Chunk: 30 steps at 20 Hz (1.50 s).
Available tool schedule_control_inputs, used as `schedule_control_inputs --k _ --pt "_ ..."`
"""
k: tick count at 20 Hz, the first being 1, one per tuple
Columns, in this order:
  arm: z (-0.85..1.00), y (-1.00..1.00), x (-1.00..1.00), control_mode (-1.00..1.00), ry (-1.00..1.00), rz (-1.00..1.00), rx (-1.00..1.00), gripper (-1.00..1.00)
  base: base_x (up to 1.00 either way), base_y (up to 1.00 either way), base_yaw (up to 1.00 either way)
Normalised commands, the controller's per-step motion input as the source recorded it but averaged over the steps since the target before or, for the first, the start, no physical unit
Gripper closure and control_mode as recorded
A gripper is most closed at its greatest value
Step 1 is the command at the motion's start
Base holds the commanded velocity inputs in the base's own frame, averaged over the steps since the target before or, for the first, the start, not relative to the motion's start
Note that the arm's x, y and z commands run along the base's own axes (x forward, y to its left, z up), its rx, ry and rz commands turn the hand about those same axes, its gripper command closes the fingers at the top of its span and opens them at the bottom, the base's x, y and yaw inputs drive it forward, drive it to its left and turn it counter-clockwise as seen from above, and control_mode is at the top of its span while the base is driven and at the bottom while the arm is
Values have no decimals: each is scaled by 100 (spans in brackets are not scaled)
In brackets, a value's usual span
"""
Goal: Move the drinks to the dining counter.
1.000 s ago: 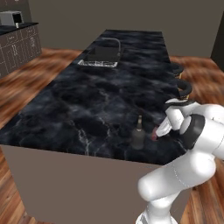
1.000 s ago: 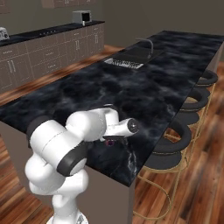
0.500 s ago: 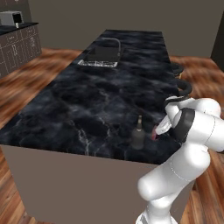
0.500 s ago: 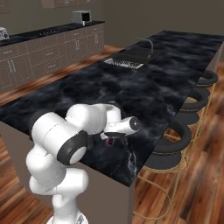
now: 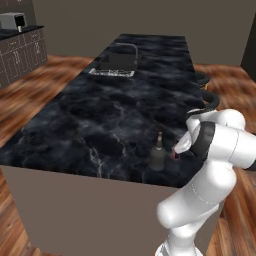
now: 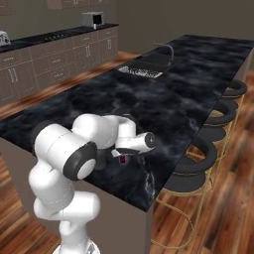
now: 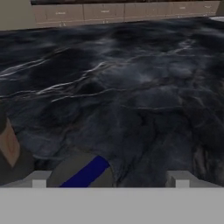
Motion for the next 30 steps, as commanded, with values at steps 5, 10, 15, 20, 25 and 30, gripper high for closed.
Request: schedule_control_inputs --k 5,10,15,20,25,30 --pt "-9 0 -4 -100 -3 0 0 -100 0 0 0" --pt "2 -1 0 -100 -2 0 1 -100 0 0 0" --pt "23 -1 -4 -100 0 0 4 -100 0 0 0" --pt "11 0 -17 -100 0 0 0 -100 0 0 0" --pt "34 0 -33 -100 -2 2 3 -100 0 0 0" --pt "65 0 -48 -100 -18 6 4 -100 0 0 0"
